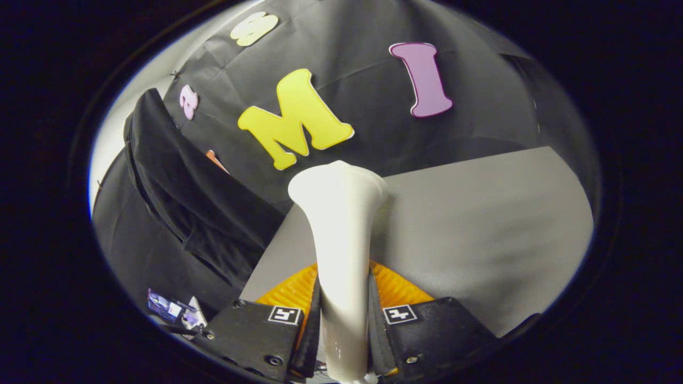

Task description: Iron the clothes twice with a garment steamer, once on the left side and once on the right side.

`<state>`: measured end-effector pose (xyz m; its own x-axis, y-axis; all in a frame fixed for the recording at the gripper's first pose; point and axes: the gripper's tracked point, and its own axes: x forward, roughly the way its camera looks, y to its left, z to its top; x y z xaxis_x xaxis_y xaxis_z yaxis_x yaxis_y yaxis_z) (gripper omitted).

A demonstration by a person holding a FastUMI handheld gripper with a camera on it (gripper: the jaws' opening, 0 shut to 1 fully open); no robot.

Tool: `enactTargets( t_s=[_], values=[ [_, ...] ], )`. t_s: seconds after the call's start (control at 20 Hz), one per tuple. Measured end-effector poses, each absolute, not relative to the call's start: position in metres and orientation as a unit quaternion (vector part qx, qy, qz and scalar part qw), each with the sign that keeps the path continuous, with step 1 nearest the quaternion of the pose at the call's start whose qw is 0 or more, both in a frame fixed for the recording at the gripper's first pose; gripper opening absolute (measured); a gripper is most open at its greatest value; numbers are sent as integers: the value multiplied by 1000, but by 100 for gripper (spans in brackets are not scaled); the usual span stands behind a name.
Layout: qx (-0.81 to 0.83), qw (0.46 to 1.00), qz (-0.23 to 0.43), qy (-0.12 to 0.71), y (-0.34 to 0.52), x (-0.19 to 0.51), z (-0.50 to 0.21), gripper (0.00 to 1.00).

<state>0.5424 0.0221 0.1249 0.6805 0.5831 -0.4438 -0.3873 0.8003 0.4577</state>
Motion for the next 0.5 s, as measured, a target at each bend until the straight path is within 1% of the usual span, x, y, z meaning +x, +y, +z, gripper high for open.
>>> enactTargets(
  t_s=[0.25,0.5],
  values=[
    [150,925,245,249,24,507,155,43],
    [148,945,220,190,38,452,200,42]
  ],
)
